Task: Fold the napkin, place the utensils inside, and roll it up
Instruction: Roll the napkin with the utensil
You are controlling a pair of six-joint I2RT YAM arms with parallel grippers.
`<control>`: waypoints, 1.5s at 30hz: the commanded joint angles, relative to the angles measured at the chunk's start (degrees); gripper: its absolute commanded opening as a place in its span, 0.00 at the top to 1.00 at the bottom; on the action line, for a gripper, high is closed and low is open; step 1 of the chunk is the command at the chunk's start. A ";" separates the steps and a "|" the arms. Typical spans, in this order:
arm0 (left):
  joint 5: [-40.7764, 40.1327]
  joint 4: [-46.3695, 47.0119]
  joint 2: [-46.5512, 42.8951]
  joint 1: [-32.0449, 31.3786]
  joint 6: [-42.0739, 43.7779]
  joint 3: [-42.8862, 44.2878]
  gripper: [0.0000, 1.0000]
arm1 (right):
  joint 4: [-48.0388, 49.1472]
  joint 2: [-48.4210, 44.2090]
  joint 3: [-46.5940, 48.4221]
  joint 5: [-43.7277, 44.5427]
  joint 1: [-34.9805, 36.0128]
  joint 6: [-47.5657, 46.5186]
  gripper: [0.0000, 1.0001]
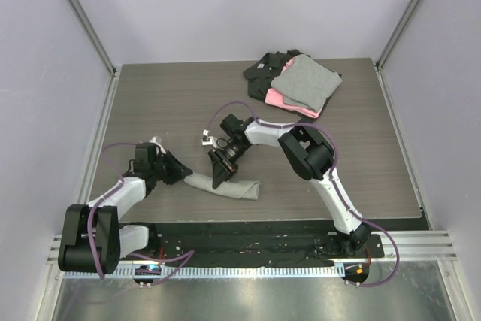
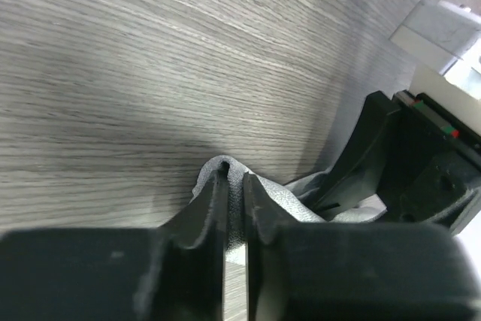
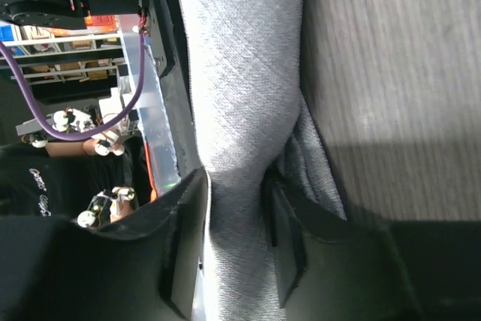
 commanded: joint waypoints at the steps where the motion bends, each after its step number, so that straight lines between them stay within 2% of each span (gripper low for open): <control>1: 2.25 2.82 1.09 0.24 -0.10 0.36 0.94 | -0.23 -1.37 0.50 15.69 -0.13 -0.20 0.51; 2: 2.17 2.47 1.36 0.24 -0.01 0.62 1.00 | -0.14 -2.42 0.41 16.93 -0.13 0.42 0.48; 7: 0.68 -1.31 2.67 0.24 0.61 3.52 1.00 | 4.24 -13.66 -2.83 26.68 0.48 0.95 0.34; 11: -0.64 -5.88 4.43 0.24 1.31 6.25 1.00 | 10.39 -23.59 -10.63 38.79 3.98 0.78 0.24; 14: -1.17 -8.43 5.66 0.24 1.84 8.27 1.00 | 14.44 -29.31 -16.26 51.36 8.03 -2.47 0.22; 15: -1.26 -9.30 5.93 0.24 2.19 8.62 1.00 | 16.62 -30.46 -17.59 57.83 11.18 -4.39 0.21; 17: -1.35 -9.93 6.54 0.24 2.36 9.50 1.00 | 18.74 -32.40 -21.10 63.59 14.53 -6.51 0.21; 18: -1.35 -10.28 6.80 0.24 2.37 9.76 1.00 | 20.23 -32.66 -21.99 69.70 17.16 -7.39 0.21; 22: -1.17 -10.72 7.51 0.24 2.63 10.64 1.00 | 21.83 -31.35 -23.67 76.69 22.00 -10.30 0.20; 34: -1.26 -12.12 8.21 0.24 3.24 12.40 1.00 | 22.54 -26.34 -24.81 78.82 23.51 -14.08 0.22; 36: -1.17 -12.13 8.30 0.24 3.33 12.75 1.00 | 21.57 -25.38 -24.64 78.03 23.25 -13.90 0.24; 40: -0.21 -11.34 8.30 0.24 3.42 13.28 0.99 | 18.50 -23.62 -23.15 72.68 21.85 -12.33 0.37; 41: 0.05 -11.07 8.21 0.24 3.33 13.37 0.96 | 16.75 -23.26 -22.71 70.06 21.32 -12.06 0.43; 42: 0.06 -11.07 8.04 0.24 3.42 13.81 0.82 | 15.51 -22.83 -22.10 63.94 19.84 -11.45 0.46; 44: -1.25 -11.77 7.51 0.24 3.86 14.25 0.63 | 10.18 -20.28 -18.94 53.11 17.90 -11.01 0.51; 45: -2.31 -13.60 7.16 0.32 4.21 15.21 0.42 | 8.49 -19.14 -17.80 45.41 15.80 -10.57 0.53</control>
